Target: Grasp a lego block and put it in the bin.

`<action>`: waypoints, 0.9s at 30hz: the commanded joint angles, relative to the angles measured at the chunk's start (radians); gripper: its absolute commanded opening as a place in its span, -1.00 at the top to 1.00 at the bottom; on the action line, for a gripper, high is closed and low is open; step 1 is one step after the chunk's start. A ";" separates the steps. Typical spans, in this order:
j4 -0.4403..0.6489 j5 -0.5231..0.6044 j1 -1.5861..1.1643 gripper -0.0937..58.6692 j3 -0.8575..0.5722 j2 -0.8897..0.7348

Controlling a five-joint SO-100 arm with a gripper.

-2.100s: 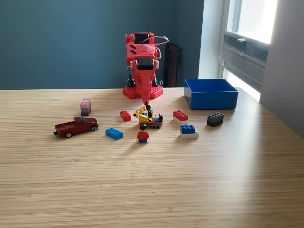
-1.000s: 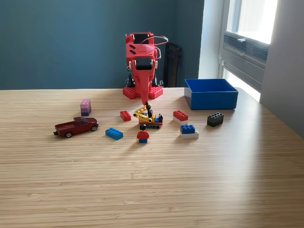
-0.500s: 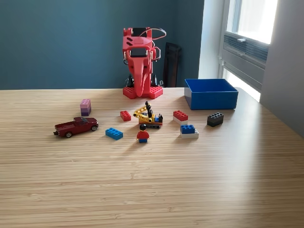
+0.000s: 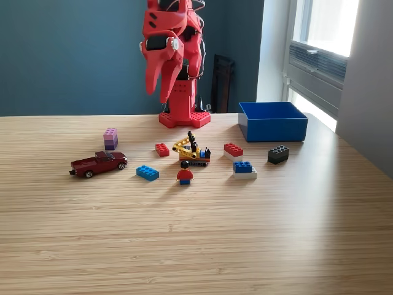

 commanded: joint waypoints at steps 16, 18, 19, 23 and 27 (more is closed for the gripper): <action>0.187 0.198 0.318 -0.03 -0.239 -0.506; 0.186 0.229 0.344 -0.04 -0.253 -0.541; 0.186 0.239 0.357 -0.04 -0.262 -0.557; 0.187 0.279 0.420 -0.04 -0.310 -0.615; 0.187 0.293 0.466 -0.04 -0.348 -0.660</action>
